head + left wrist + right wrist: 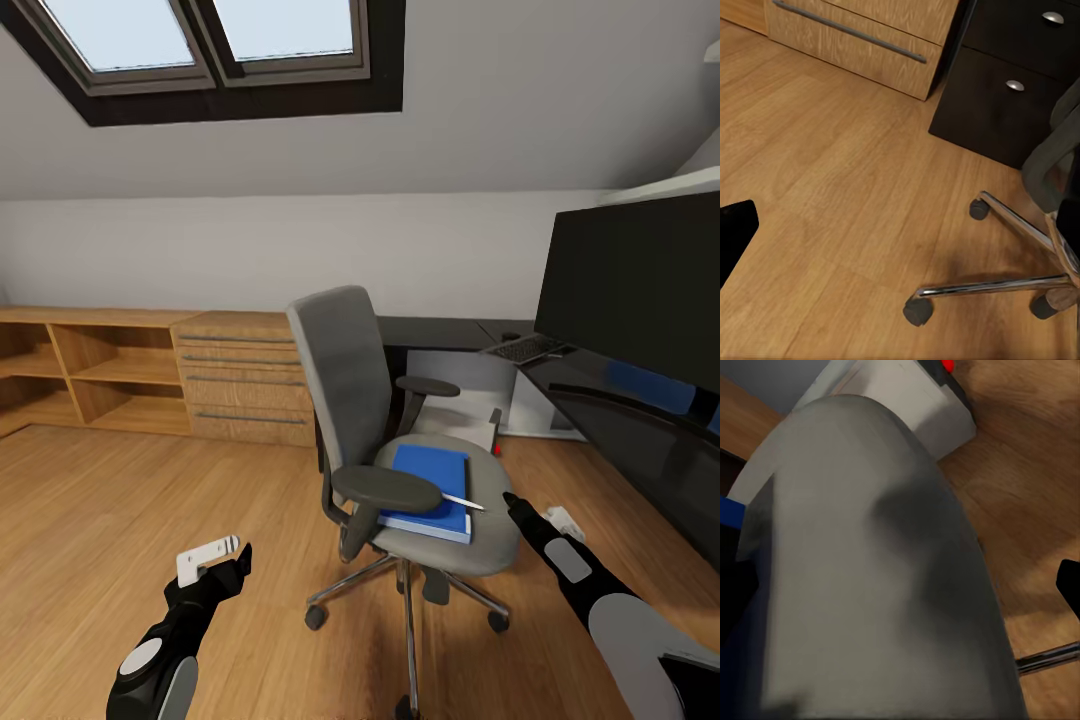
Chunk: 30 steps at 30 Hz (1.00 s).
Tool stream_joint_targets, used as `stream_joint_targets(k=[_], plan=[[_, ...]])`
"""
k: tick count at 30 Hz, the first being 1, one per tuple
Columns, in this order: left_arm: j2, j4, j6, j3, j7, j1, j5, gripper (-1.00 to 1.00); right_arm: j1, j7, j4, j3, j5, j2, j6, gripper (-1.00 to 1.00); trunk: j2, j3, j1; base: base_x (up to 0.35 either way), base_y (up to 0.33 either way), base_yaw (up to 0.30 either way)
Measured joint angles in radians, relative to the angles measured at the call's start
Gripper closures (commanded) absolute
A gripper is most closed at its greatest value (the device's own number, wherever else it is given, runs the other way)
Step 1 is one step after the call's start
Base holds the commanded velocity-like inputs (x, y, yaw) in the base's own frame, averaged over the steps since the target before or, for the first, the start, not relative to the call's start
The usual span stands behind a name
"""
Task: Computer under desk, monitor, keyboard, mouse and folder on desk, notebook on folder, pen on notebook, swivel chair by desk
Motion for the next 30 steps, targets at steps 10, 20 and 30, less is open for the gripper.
stream_joint_targets(k=[10,20,30], plan=[[0.0,0.003,0.0,0.0,0.001,0.0,-0.002,-1.0,-0.001,-0.002,-0.001,-0.005,0.008,-0.001,0.0,-1.0,0.0,0.0,0.0,0.0,0.0,0.147],[0.0,0.007,0.0,0.0,0.003,0.0,-0.003,-1.0,0.0,0.0,0.0,0.0,0.001,0.004,0.0,-1.0,0.0,0.0,0.0,0.0,0.0,0.267],[0.0,0.031,-0.001,0.0,0.005,0.0,-0.006,-1.0,0.0,-0.002,-0.001,-0.004,0.007,0.003,-0.001,-1.0,0.0,0.0,0.0,0.0,0.0,0.269]])
